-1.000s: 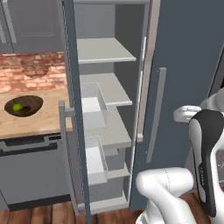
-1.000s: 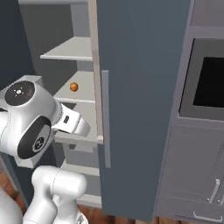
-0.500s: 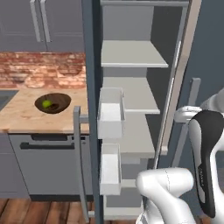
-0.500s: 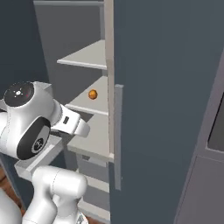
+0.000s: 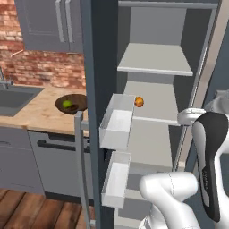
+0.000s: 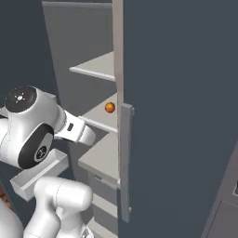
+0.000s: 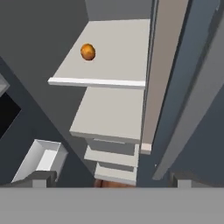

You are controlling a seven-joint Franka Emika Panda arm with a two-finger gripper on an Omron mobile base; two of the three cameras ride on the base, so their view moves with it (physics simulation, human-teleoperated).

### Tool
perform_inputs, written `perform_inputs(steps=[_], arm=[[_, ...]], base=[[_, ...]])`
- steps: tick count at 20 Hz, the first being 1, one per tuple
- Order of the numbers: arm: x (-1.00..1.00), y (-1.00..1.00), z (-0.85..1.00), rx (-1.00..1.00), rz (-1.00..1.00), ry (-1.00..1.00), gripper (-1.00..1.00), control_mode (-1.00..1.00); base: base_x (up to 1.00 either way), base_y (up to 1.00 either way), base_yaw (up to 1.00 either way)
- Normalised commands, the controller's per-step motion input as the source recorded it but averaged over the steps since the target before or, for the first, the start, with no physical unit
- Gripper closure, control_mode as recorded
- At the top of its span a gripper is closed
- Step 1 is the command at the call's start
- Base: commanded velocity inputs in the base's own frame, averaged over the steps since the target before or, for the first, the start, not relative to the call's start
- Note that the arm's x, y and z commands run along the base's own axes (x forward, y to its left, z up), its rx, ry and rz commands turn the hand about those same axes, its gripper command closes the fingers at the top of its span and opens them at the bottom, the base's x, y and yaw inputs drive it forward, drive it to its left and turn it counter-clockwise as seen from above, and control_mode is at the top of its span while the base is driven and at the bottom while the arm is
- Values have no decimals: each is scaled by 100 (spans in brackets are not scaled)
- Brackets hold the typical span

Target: Take the sweet potato, peach, and lime from the freezer and place them in the bowl on the counter.

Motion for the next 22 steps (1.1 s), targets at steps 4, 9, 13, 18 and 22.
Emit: perform_inputs(steps=[4,9,13,18,22], arm=[[0,0,0,0,0,0,-100,100],[0,0,0,0,0,0,-100,100],[0,0,0,0,0,0,-100,100],[0,0,0,0,0,0,-100,100],[0,0,0,0,0,0,-100,100]], base=[[84,-14,32],[94,5,14],[100,5,16],[100,-12,11],[97,1,-17]])
